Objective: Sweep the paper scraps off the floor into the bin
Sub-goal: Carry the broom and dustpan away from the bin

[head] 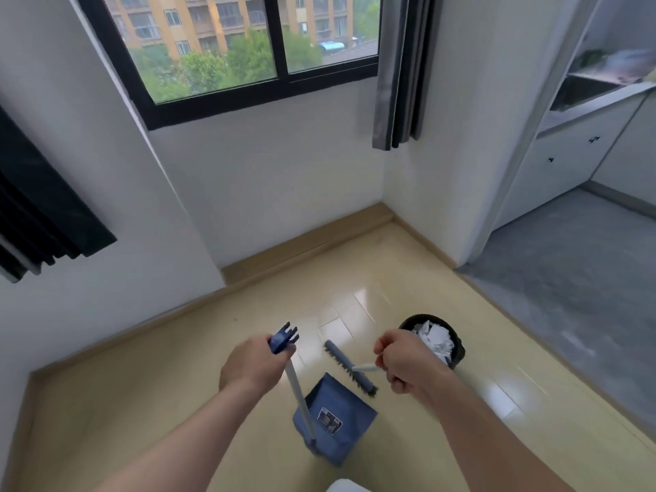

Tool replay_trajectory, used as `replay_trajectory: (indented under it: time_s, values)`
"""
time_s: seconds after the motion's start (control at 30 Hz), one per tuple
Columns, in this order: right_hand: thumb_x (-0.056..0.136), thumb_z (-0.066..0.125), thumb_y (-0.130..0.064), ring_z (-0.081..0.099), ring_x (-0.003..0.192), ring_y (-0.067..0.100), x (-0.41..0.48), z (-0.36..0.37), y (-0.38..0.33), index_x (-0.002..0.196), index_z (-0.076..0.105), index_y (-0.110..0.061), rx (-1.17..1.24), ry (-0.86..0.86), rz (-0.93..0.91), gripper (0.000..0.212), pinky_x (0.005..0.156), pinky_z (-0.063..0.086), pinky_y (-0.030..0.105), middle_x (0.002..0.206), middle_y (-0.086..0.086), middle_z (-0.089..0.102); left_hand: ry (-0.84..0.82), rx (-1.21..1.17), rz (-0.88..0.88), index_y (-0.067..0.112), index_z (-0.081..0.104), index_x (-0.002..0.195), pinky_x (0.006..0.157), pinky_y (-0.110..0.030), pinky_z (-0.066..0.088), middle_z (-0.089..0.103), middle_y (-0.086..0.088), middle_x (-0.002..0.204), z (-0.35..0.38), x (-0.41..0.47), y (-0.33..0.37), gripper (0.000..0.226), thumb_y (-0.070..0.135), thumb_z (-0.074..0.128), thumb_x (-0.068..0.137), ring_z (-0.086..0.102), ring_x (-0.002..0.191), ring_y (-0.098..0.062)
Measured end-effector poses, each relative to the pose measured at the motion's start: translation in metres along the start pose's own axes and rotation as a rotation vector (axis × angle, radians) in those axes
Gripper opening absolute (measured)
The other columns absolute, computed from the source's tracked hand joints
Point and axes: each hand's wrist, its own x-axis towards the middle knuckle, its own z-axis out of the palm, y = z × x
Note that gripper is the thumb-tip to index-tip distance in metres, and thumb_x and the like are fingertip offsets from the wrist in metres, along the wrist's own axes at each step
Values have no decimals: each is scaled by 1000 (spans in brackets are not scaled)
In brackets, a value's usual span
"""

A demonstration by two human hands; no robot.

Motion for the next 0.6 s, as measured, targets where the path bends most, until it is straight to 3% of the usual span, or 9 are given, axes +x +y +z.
replay_trajectory:
  time_s: [0.23,0.33,0.43,0.53,0.57,0.6]
  values:
    - [80,25,13,33,49,16,1,-60,-4,83,55,-11,245,85,-168,38,41,27,20,64,1,55,147,234,242,31,62,89,52,-25,41,61,11,75,-13,5,92,36,65,51,88,62,71,-19]
    - [84,30,15,36,56,18,-7,-72,-3,89,56,-9,339,98,-293,35,44,31,24,74,6,52,204,374,394,29,60,94,49,-24,33,46,11,63,-15,2,114,37,64,47,91,54,64,-19]
    - [91,40,9,49,60,16,-19,-78,-2,97,57,-15,387,177,-351,30,50,46,29,95,4,60,284,455,599,31,62,93,44,-22,19,33,9,55,-11,5,119,31,60,50,91,43,57,-20]
    - [87,45,15,55,73,25,-24,-86,1,109,51,-5,542,106,-203,30,66,58,35,107,13,53,358,432,867,27,62,68,46,-13,12,33,9,45,-8,21,117,31,54,65,82,26,40,-21]
    - [83,40,17,51,72,27,-25,-89,4,96,38,-20,645,35,-84,39,62,55,32,102,16,51,361,422,920,26,61,65,46,-13,15,38,8,42,-8,27,116,33,55,60,82,23,38,-21]
    - [80,35,16,50,65,24,-24,-90,6,126,21,12,712,2,18,48,52,50,27,94,18,51,358,435,972,26,61,65,44,-14,17,43,7,42,-9,33,116,35,55,53,83,23,35,-22]
